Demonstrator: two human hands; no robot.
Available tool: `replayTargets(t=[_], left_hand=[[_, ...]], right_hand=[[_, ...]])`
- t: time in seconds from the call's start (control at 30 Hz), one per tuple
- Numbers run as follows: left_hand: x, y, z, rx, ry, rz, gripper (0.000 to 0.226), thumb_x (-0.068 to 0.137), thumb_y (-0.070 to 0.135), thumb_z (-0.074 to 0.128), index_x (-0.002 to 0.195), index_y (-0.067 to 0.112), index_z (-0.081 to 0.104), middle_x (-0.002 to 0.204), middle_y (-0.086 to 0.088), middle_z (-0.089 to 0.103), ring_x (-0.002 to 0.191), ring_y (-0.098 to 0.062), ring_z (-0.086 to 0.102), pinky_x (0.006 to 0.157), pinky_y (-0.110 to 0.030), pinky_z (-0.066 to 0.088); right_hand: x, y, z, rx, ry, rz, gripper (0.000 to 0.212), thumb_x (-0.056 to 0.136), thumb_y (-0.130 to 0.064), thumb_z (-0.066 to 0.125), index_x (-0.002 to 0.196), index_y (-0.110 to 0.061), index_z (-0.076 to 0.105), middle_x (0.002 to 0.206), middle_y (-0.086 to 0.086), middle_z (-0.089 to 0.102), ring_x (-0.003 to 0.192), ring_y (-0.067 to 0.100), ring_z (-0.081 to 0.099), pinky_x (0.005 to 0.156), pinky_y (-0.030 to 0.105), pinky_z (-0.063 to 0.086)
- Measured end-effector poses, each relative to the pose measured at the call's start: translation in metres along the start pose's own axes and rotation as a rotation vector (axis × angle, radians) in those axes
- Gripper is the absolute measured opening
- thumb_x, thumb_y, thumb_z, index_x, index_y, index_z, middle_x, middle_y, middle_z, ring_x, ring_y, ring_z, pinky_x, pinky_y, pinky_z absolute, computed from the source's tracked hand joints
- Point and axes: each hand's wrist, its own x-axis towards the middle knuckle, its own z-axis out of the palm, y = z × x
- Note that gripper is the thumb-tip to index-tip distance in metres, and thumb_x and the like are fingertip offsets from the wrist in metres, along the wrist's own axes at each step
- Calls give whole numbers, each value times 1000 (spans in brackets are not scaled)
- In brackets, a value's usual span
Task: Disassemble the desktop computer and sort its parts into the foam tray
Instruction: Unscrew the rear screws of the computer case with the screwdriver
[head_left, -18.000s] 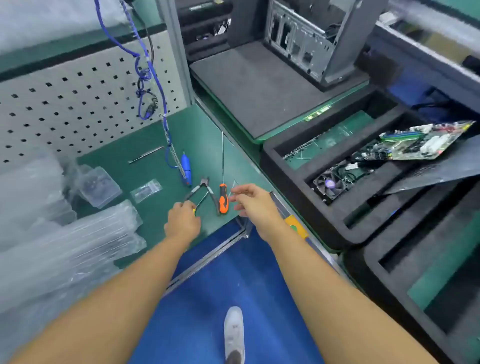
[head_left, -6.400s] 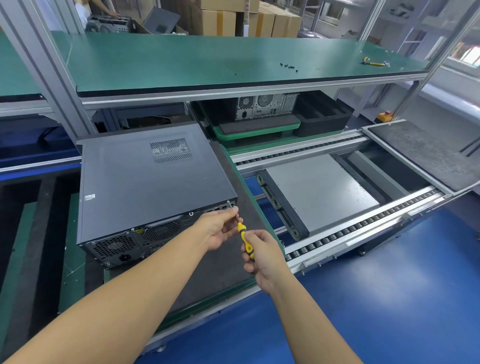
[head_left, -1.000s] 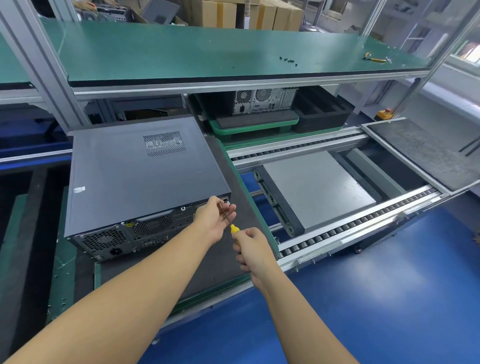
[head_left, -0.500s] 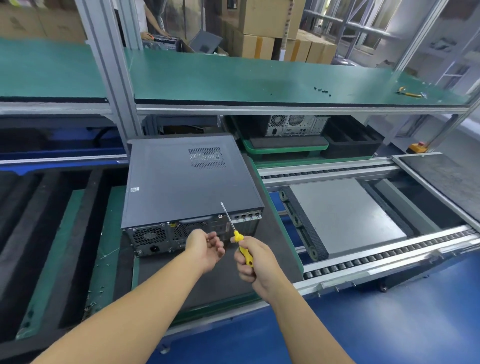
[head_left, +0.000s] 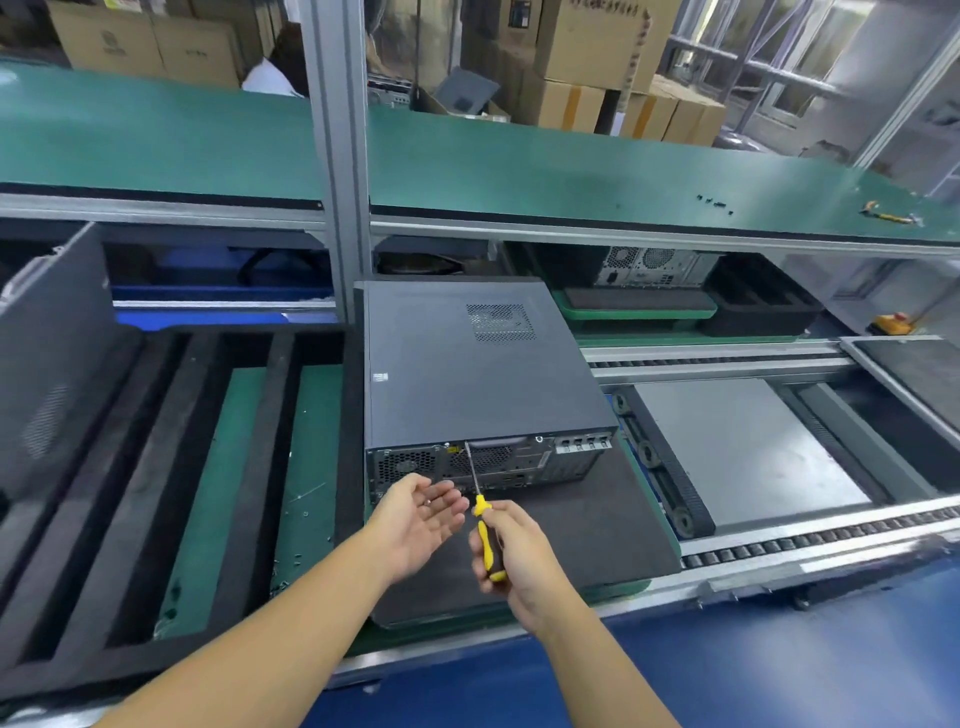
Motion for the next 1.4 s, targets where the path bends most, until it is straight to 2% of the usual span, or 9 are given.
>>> replayTargets(t=[0.13, 0.27, 0.43, 0.63, 0.83, 1.1, 1.17, 1.27, 1.4], left_hand=[[-2, 2, -2, 93, -108, 18, 16, 97, 18, 59, 96, 4, 67, 86, -13, 72, 83, -24, 72, 71, -34, 58], [-2, 3, 1, 199, -78, 113, 8, 89, 8, 69, 95, 3, 69, 79, -11, 72, 72, -19, 71, 67, -32, 58], [-2, 10, 9, 215, -62, 138, 4, 88, 2, 69, 91, 0, 70, 74, -13, 71, 66, -19, 70, 67, -33, 58], [0, 15, 12, 193, -39, 113, 10, 87, 1, 71, 96, -2, 70, 75, -12, 72, 68, -20, 70, 60, -30, 59], [3, 18, 8, 199, -40, 113, 14, 86, 2, 72, 99, -2, 70, 81, -14, 73, 72, -20, 72, 62, -30, 59], [5, 16, 12, 207, -58, 120, 10, 88, 5, 71, 96, -1, 70, 82, -15, 69, 74, -22, 68, 64, -32, 60], [6, 15, 12, 246, -25, 114, 16, 84, 9, 76, 96, 0, 71, 80, -13, 68, 74, -22, 66, 64, -33, 60], [8, 17, 13, 280, -14, 105, 20, 79, 11, 80, 93, 1, 71, 74, -9, 66, 69, -18, 63, 61, -31, 58], [10, 19, 15, 276, 9, 75, 21, 75, 12, 83, 90, 2, 73, 72, -9, 67, 70, -19, 63, 61, -33, 58]], right_hand=[[-8, 8, 21, -61, 84, 49, 17, 99, -29, 45, 103, -18, 57, 67, -4, 51, 48, 10, 37, 43, 22, 23], [-10, 12, 35, -69, 132, 27, 19, 99, -31, 45, 105, -18, 57, 66, -5, 50, 48, 9, 36, 42, 22, 21], [-10, 10, 44, -35, 170, 11, 20, 100, -35, 44, 102, -21, 57, 67, -6, 51, 49, 9, 37, 42, 22, 22], [-7, 4, 46, -40, 173, 18, 22, 101, -36, 45, 105, -19, 58, 69, -4, 51, 50, 8, 36, 44, 22, 19], [-6, 4, 50, -65, 180, 24, 22, 101, -36, 44, 105, -19, 58, 69, -4, 50, 50, 7, 36, 43, 22, 20], [-3, -4, 43, -5, 223, 1, 19, 100, -25, 50, 106, -10, 59, 67, -1, 53, 48, 10, 34, 42, 23, 19], [-5, -7, 43, -98, 258, -18, 16, 100, -25, 50, 103, -12, 59, 68, -1, 56, 50, 10, 38, 42, 22, 25], [-5, -9, 48, -447, 408, -116, 11, 99, -28, 50, 97, -19, 55, 79, -1, 64, 62, 10, 52, 54, 23, 41], [-5, -11, 63, -687, 539, -183, 7, 99, -24, 50, 94, -22, 47, 79, -7, 58, 68, 8, 52, 54, 25, 36]])
